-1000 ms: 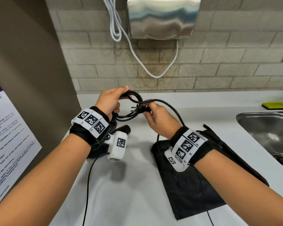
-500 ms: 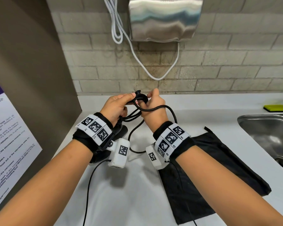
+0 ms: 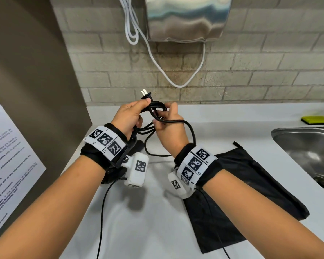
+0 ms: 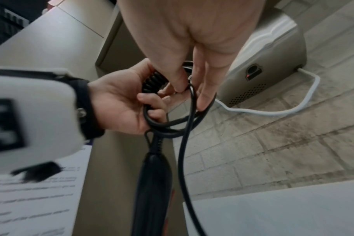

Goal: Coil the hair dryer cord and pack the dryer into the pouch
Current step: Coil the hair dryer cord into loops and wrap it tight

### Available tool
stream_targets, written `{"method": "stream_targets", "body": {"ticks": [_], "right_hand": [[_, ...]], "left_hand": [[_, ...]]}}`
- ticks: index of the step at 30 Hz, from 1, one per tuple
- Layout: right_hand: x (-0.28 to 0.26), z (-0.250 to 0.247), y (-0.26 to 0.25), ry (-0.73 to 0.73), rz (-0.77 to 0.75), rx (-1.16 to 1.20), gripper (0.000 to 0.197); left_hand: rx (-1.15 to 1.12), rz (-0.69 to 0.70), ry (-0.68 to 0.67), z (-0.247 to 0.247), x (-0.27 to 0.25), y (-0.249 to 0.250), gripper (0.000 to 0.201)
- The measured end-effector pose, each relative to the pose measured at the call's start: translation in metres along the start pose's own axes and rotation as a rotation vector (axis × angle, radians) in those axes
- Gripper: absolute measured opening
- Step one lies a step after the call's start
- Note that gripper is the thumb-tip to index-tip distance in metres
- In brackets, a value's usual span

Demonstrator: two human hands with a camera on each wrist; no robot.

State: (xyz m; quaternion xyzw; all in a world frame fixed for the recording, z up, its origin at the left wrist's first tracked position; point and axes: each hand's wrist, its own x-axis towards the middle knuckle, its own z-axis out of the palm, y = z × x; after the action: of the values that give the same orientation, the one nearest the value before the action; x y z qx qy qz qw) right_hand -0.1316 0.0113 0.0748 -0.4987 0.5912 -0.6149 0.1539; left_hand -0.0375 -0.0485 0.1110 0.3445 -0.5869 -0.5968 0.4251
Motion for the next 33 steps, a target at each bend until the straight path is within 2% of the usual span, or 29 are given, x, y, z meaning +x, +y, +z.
{"method": "stream_targets", "body": {"ticks": [2, 7, 11, 13, 16, 17, 19, 21, 23, 26, 28, 31, 33], "right_hand": [[-0.01, 0.005, 0.003, -0.047, -0.003, 0.047, 0.05], [-0.004, 0.003, 0.0, 0.039, 0.015, 0.13, 0.046], [-0.001, 0.0, -0.005, 0.028, 0.009, 0.093, 0.043], [-0.006, -0.004, -0.01, -0.044, 0.01, -0.012, 0.037], [-0.019, -0.018, -0.021, -0.296, 0.037, -0.353, 0.067], [-0.024, -0.023, -0.027, -0.374, 0.037, -0.457, 0.071], [-0.031, -0.034, -0.038, -0.418, 0.013, -0.548, 0.059], [-0.033, -0.043, -0.052, -0.361, -0.078, -0.532, 0.03], [-0.03, -0.049, -0.062, -0.253, -0.154, -0.466, 0.013], [-0.016, -0.053, -0.069, -0.085, -0.188, -0.398, 0.013], [-0.003, -0.051, -0.064, -0.071, -0.155, -0.397, 0.015], [0.018, -0.043, -0.047, -0.238, -0.036, -0.482, 0.029], [0.025, -0.036, -0.039, -0.364, 0.011, -0.414, 0.034]], "left_hand": [[-0.03, 0.0, 0.02, -0.001, 0.001, 0.001, 0.021], [-0.034, -0.045, -0.073, 0.002, -0.004, 0.001, 0.022], [-0.027, -0.063, -0.095, 0.001, -0.004, 0.003, 0.022], [-0.023, -0.051, -0.056, 0.0, -0.003, 0.004, 0.024], [-0.045, -0.026, 0.019, -0.004, 0.001, 0.005, 0.025], [-0.047, -0.018, 0.033, -0.006, 0.002, 0.005, 0.024], [-0.035, -0.008, 0.045, -0.007, 0.004, 0.004, 0.023], [-0.038, 0.002, 0.063, -0.008, 0.005, 0.003, 0.025], [-0.03, 0.012, 0.077, -0.008, 0.006, 0.003, 0.03], [0.038, 0.052, 0.028, -0.008, 0.004, 0.002, 0.024], [0.065, 0.072, -0.014, -0.007, 0.001, 0.002, 0.021], [0.093, 0.087, -0.056, -0.006, -0.003, 0.001, 0.017], [0.123, 0.096, -0.083, -0.004, -0.005, 0.001, 0.015]]}}
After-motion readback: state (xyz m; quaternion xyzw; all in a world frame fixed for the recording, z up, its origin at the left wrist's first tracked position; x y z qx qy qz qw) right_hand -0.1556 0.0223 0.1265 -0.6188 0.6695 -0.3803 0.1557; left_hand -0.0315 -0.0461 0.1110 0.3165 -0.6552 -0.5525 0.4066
